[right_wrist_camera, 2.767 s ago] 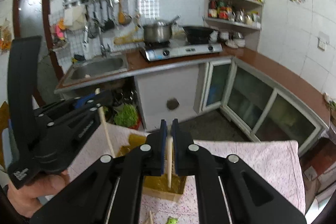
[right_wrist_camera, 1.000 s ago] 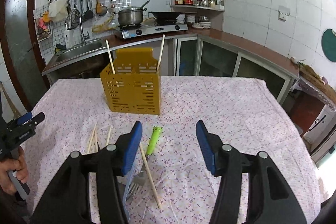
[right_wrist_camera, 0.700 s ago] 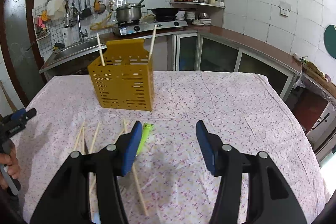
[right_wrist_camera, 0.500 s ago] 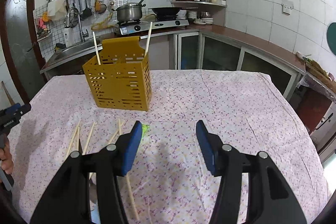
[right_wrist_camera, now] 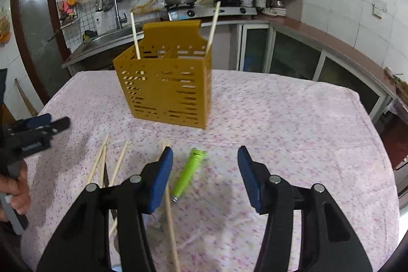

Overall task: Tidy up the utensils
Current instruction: 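Close the right tool on another wooden chopstick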

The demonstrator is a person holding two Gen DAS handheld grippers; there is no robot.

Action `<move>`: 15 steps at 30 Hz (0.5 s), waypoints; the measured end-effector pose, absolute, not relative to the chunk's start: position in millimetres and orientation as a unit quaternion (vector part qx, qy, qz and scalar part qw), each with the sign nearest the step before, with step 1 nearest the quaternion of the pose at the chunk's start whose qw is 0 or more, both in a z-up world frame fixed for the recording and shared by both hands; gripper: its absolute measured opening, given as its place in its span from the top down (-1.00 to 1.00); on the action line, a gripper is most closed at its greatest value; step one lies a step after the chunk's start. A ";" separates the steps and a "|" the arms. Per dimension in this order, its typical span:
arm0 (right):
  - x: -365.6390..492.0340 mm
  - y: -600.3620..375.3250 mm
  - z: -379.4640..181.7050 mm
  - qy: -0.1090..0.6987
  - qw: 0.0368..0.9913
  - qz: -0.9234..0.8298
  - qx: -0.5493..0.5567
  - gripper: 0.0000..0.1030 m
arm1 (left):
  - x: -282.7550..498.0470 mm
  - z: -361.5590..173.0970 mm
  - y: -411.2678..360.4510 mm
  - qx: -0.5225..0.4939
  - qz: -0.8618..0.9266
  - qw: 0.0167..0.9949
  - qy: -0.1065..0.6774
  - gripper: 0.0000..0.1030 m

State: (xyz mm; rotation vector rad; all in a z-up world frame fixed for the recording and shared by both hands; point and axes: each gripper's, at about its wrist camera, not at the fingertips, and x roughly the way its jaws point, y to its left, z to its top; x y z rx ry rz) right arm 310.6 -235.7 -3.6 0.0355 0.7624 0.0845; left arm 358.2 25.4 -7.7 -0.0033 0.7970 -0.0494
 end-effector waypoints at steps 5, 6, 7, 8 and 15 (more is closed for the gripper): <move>325.4 -215.0 -23.8 0.395 0.917 0.050 0.020 0.05 | 376.5 -26.2 21.1 0.003 -0.025 0.911 0.412 -0.42; 330.0 -208.4 -27.4 0.398 0.916 0.051 0.017 0.07 | 379.2 -29.5 21.4 0.005 -0.027 0.909 0.415 -0.41; 334.0 -205.8 -29.5 0.399 0.915 0.053 0.015 0.07 | 381.2 -32.2 21.7 0.006 -0.028 0.909 0.417 -0.41; 336.7 -202.7 -31.6 0.401 0.914 0.054 0.014 0.07 | 383.1 -34.2 21.4 0.009 -0.027 0.908 0.418 -0.41; 373.4 -177.9 -59.2 0.431 0.901 0.056 -0.003 0.18 | 395.3 -47.3 18.8 0.016 -0.043 0.903 0.427 -0.41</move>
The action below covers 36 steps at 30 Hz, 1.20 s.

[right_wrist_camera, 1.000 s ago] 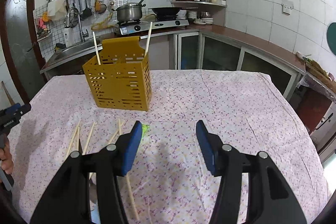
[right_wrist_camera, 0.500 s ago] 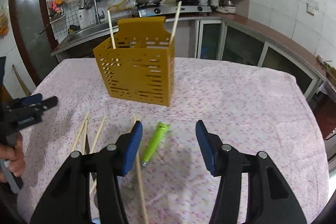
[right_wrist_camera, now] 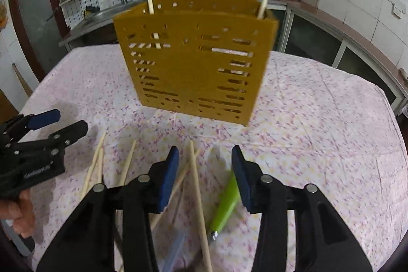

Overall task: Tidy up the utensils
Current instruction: 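Close the right tool on another wooden chopstick, then lift the chopstick with the right tool while the left tool approaches the remaining chopsticks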

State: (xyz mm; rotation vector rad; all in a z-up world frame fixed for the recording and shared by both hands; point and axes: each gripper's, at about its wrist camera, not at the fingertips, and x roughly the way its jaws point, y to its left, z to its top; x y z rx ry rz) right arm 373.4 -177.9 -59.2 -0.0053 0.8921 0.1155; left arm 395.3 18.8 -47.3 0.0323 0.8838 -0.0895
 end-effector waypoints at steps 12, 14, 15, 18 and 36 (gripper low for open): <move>391.3 -171.7 -81.2 0.471 0.880 0.064 -0.013 0.72 | 404.4 -70.9 4.1 0.026 -0.064 0.888 0.455 -0.35; 390.9 -176.2 -80.9 0.472 0.879 0.067 -0.006 0.76 | 405.9 -74.9 2.0 0.025 -0.065 0.885 0.461 -0.32; 390.2 -178.2 -81.1 0.474 0.878 0.071 -0.002 0.78 | 406.4 -76.0 1.4 0.025 -0.065 0.884 0.463 -0.31; 391.0 -183.1 -82.8 0.478 0.875 0.076 0.009 0.81 | 406.8 -77.2 -2.3 0.030 -0.064 0.883 0.464 -0.28; 380.7 -210.2 -65.5 0.459 0.884 0.082 0.046 0.89 | 414.8 -71.4 1.8 0.028 -0.068 0.884 0.462 0.93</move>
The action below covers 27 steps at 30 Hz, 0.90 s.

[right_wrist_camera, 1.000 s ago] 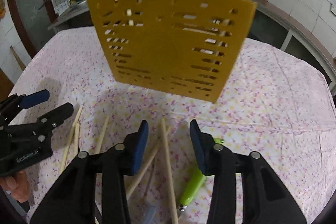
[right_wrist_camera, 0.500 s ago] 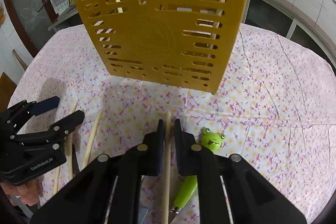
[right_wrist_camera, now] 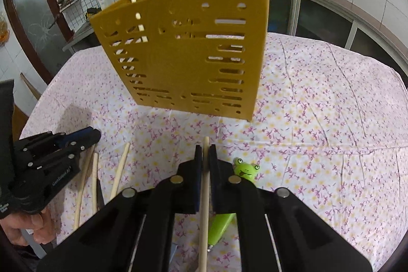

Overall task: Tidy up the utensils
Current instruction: 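Lift the chopstick with the right tool while the left tool approaches the remaining chopsticks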

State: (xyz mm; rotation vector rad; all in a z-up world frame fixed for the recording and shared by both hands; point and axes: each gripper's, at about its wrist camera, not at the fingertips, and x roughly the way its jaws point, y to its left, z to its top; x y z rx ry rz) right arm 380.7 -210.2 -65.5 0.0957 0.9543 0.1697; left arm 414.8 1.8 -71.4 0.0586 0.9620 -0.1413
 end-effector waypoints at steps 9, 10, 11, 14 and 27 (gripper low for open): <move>380.1 -215.2 -54.7 0.449 0.889 0.080 0.048 0.89 | 410.8 -52.2 11.2 0.009 -0.068 0.891 0.449 1.00; 379.8 -215.1 -52.7 0.447 0.889 0.081 0.049 0.89 | 410.2 -50.1 11.5 0.009 -0.068 0.892 0.448 1.00; 379.6 -214.9 -51.1 0.446 0.890 0.081 0.050 0.89 | 409.1 -49.6 11.2 0.009 -0.068 0.892 0.447 1.00; 380.4 -214.3 -48.2 0.444 0.891 0.080 0.047 0.89 | 409.6 -50.8 9.0 0.011 -0.069 0.890 0.451 1.00; 381.7 -218.3 -59.3 0.450 0.888 0.078 0.052 0.89 | 406.1 -50.0 -2.9 0.014 -0.066 0.892 0.447 0.60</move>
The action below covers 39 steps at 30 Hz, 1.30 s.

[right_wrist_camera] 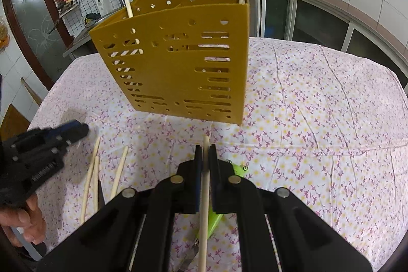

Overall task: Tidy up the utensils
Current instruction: 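Lift the chopstick with the right tool while the left tool approaches the remaining chopsticks, then carry the chopsticks held in both tools up toward the yellow holder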

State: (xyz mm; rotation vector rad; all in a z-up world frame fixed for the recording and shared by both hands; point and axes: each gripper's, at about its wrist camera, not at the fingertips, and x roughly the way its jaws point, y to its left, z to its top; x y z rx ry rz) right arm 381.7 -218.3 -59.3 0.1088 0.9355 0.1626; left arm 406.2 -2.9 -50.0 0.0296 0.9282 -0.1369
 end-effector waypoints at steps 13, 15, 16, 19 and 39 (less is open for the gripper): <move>383.7 -219.4 -63.7 0.454 0.886 0.074 0.055 0.89 | 411.6 -79.5 -16.6 0.035 -0.042 0.879 0.474 0.82; 383.2 -219.9 -63.1 0.452 0.887 0.074 0.053 0.89 | 409.7 -78.8 -17.1 0.032 -0.044 0.879 0.474 0.91; 382.6 -219.7 -62.6 0.452 0.887 0.074 0.054 0.89 | 409.3 -77.9 -16.0 0.026 -0.045 0.878 0.475 0.95; 380.0 -220.8 -57.8 0.448 0.889 0.075 0.053 0.89 | 406.2 -72.7 -13.8 0.018 -0.050 0.879 0.474 0.95; 335.6 -239.1 26.9 0.363 0.926 0.079 0.065 0.89 | 356.7 39.9 -2.9 -0.017 -0.082 0.929 0.361 0.94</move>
